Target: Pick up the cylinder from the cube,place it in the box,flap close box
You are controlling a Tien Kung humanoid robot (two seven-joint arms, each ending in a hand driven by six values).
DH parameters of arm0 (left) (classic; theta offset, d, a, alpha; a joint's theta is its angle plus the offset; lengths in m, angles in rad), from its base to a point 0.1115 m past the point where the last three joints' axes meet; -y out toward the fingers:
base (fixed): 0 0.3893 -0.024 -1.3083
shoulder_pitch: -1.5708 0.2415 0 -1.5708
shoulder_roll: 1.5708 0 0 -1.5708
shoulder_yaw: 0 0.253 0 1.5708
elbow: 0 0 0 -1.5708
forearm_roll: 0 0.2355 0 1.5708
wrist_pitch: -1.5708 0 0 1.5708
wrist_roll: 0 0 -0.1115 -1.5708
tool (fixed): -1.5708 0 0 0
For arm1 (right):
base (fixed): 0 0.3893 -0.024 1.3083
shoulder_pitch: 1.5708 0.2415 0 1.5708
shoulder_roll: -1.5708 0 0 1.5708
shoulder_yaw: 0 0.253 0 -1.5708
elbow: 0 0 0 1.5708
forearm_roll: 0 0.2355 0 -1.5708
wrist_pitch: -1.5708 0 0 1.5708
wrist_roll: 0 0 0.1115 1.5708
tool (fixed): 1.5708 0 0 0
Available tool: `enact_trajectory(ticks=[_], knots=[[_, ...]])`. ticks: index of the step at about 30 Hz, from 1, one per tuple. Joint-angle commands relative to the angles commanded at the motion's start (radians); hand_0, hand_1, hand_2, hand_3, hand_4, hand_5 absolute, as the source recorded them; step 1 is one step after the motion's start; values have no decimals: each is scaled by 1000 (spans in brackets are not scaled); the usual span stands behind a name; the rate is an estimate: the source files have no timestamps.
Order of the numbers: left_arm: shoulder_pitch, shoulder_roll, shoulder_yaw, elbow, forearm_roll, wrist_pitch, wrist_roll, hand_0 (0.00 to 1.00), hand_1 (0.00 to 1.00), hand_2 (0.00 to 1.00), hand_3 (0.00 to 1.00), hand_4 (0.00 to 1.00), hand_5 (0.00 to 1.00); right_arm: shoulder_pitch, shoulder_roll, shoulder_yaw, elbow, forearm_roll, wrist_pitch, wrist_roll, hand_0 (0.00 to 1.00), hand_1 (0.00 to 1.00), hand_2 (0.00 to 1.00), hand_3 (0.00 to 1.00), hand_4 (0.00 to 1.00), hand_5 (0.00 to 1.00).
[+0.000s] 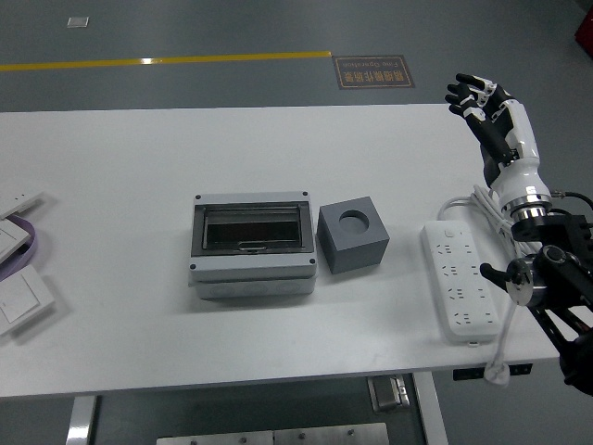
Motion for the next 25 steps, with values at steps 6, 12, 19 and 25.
enact_trajectory(ticks=[6, 12, 19, 25], knots=[[-3, 2, -5, 2, 4, -3, -2, 594, 583, 548, 619, 683, 264, -1, 0, -5, -4, -9, -2, -14, 789, 684, 679, 670, 647, 305], [-6, -3, -15, 1, 10, -5, 0, 594, 587, 548, 619, 682, 264, -4, -3, -4, -14, 12, -2, -9, 787, 693, 686, 683, 685, 140], [-13, 0, -41, 3, 58, -7, 3, 593, 586, 548, 619, 681, 261, -4, -6, -7, -23, 31, -5, 2, 790, 696, 689, 684, 698, 139], [-21, 4, -29, 5, 43, -5, 3, 593, 582, 548, 619, 681, 260, 1, -7, -16, -33, 49, -8, 9, 789, 694, 685, 675, 693, 178]])
